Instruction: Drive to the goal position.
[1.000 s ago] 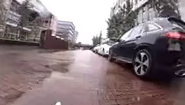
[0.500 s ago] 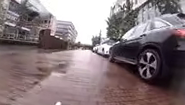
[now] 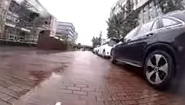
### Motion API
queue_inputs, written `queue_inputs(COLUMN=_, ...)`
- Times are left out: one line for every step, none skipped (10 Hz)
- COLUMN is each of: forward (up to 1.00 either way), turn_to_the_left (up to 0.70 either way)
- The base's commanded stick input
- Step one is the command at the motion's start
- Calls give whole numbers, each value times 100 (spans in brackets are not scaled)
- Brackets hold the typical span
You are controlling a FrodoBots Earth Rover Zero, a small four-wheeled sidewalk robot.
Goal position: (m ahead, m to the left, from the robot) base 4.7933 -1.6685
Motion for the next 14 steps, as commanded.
queue_inputs(forward=70, turn_to_the_left=0)
queue_inputs(forward=70, turn_to_the_left=0)
queue_inputs(forward=70, turn_to_the_left=0)
queue_inputs(forward=70, turn_to_the_left=0)
queue_inputs(forward=70, turn_to_the_left=0)
queue_inputs(forward=70, turn_to_the_left=0)
queue_inputs(forward=70, turn_to_the_left=0)
queue_inputs(forward=70, turn_to_the_left=0)
queue_inputs(forward=70, turn_to_the_left=0)
queue_inputs(forward=70, turn_to_the_left=0)
queue_inputs(forward=70, turn_to_the_left=0)
queue_inputs(forward=70, turn_to_the_left=0)
queue_inputs(forward=70, turn_to_the_left=0)
queue_inputs(forward=70, turn_to_the_left=0)
